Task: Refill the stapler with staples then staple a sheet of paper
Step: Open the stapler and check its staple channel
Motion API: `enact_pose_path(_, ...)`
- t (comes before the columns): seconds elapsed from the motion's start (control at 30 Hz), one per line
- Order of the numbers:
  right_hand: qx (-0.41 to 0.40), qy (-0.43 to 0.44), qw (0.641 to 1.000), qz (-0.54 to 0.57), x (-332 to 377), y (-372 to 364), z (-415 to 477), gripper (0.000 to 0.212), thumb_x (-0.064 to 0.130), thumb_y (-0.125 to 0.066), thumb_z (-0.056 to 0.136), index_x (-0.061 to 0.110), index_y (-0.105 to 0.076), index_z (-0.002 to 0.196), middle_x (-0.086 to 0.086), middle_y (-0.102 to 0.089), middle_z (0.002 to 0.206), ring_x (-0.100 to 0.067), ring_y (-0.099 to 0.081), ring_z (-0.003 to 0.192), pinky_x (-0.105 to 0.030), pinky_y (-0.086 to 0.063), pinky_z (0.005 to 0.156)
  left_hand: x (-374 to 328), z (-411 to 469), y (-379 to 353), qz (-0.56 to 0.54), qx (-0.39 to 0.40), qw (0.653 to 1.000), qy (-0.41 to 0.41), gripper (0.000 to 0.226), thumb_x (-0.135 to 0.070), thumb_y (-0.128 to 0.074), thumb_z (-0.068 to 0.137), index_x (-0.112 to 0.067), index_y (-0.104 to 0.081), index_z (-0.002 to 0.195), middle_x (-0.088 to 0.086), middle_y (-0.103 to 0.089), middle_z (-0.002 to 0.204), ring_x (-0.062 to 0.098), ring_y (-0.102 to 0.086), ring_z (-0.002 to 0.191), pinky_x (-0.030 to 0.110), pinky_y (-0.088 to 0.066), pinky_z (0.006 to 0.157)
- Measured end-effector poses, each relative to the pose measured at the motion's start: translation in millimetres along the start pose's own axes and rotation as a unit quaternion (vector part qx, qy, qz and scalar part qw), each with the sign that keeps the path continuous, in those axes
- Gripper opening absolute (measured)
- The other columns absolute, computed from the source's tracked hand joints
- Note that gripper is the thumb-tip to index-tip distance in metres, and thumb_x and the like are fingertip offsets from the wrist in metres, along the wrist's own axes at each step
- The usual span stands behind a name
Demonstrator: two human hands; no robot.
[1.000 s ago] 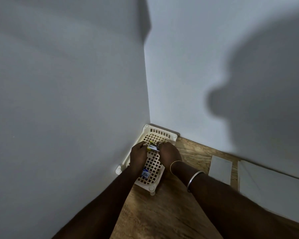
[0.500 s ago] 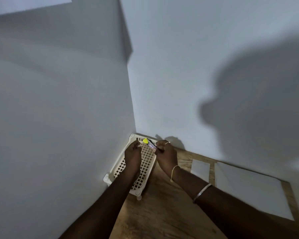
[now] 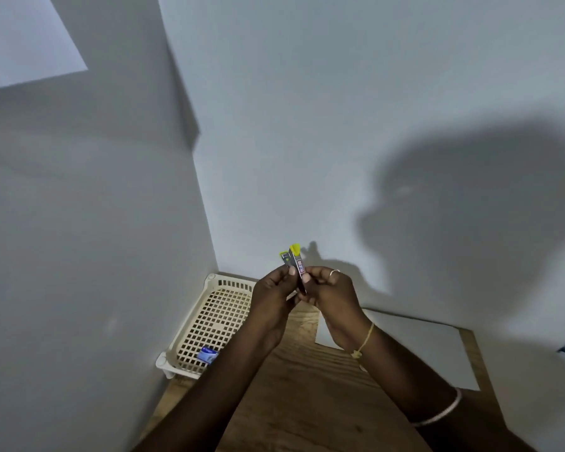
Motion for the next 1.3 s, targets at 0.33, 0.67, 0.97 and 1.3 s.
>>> enact_pose_path(0.33, -0.015, 0.096, 0.986, -0.137, 30, 65, -74, 0.007, 0.023, -0.076, 0.089, 0.025, -0.08, 0.094, 0.0, -0.08, 0.088, -0.019, -0.077, 0.085, -0.037, -0.061, 0.082, 6, -54, -60, -0.029, 0.026, 0.998, 0.043, 0.016, -0.003, -0.062, 0.097, -0.005, -0.078, 0.098, 0.016, -0.077, 0.101, 0.021, -0.075, 0.094, 0.025, -0.059, 0.076)
enact_pose_path(0.67, -0.168, 0.217, 0.933, -0.232, 33, 67, -96, 0.015, 0.022, -0.082, 0.082, 0.026, -0.077, 0.096, 0.014, -0.075, 0.085, 0.006, -0.07, 0.083, -0.005, -0.048, 0.07, -11, -56, -83, -0.036, -0.004, 0.996, 0.082, 0.038, 0.014, -0.051, 0.095, -0.006, -0.076, 0.074, 0.009, -0.077, 0.081, 0.02, -0.076, 0.078, 0.031, -0.063, 0.067)
enact_pose_path(0.97, -0.207, 0.28, 0.929, -0.128, 17, 69, -102, 0.02, 0.018, -0.08, 0.083, 0.024, -0.079, 0.103, 0.015, -0.079, 0.094, -0.003, -0.074, 0.092, -0.013, -0.055, 0.08, -24, -50, -94, -0.151, -0.01, 0.976, 0.158, 0.027, 0.01, -0.041, 0.101, 0.0, -0.064, 0.091, 0.011, -0.076, 0.075, 0.026, -0.078, 0.069, 0.031, -0.06, 0.049)
enact_pose_path(1.3, -0.253, 0.338, 0.889, -0.178, 15, 68, -106, 0.026, 0.031, -0.085, 0.076, 0.032, -0.074, 0.1, 0.015, -0.076, 0.092, -0.005, -0.073, 0.087, -0.019, -0.053, 0.077, -35, -41, -102, -0.181, 0.025, 0.972, 0.147, 0.016, -0.007, -0.05, 0.104, 0.0, -0.065, 0.103, 0.008, -0.078, 0.078, 0.024, -0.079, 0.072, 0.036, -0.064, 0.057)
Point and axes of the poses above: each hand's wrist, its own z-axis towards the middle knuckle, its own y-axis out of the back of the hand, x = y × z, the point moved 1 cm from there along z, towards the middle knuckle
